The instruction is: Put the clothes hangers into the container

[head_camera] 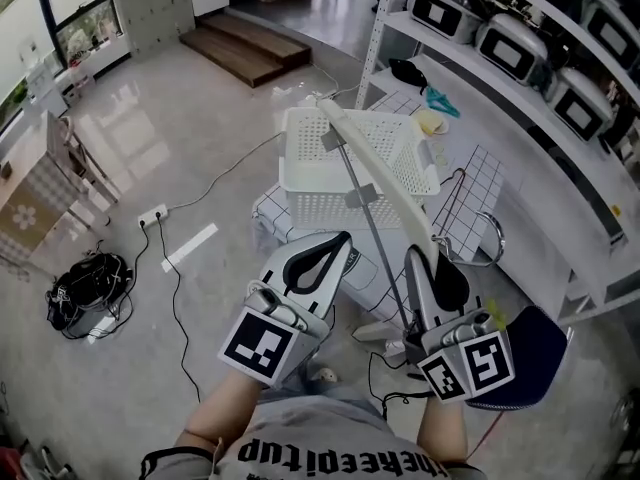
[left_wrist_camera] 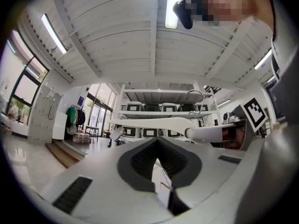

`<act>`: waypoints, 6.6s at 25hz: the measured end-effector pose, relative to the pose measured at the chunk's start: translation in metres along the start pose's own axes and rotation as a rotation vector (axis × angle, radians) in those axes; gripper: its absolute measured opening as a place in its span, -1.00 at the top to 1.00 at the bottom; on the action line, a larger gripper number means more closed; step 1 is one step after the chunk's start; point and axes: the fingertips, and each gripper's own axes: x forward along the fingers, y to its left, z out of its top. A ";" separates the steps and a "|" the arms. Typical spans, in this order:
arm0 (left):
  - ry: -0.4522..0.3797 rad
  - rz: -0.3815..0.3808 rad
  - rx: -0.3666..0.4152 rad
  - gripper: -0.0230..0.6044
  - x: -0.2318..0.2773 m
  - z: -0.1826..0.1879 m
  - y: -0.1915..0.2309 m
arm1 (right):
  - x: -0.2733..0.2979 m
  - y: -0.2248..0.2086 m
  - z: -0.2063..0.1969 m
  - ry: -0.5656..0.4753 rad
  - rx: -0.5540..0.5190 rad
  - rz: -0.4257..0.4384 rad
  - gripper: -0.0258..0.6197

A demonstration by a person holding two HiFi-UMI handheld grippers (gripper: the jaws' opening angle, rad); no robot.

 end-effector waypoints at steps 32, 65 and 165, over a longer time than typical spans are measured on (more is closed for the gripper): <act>-0.005 -0.090 -0.025 0.85 0.074 -0.001 0.176 | 0.181 -0.030 0.009 -0.018 -0.074 -0.082 0.63; 0.050 0.295 0.005 0.85 0.142 -0.014 0.202 | 0.274 -0.111 -0.009 0.040 -0.087 0.408 0.63; 0.071 -0.296 -0.028 0.85 0.192 -0.015 0.081 | 0.138 -0.138 -0.019 0.074 0.032 -0.078 0.94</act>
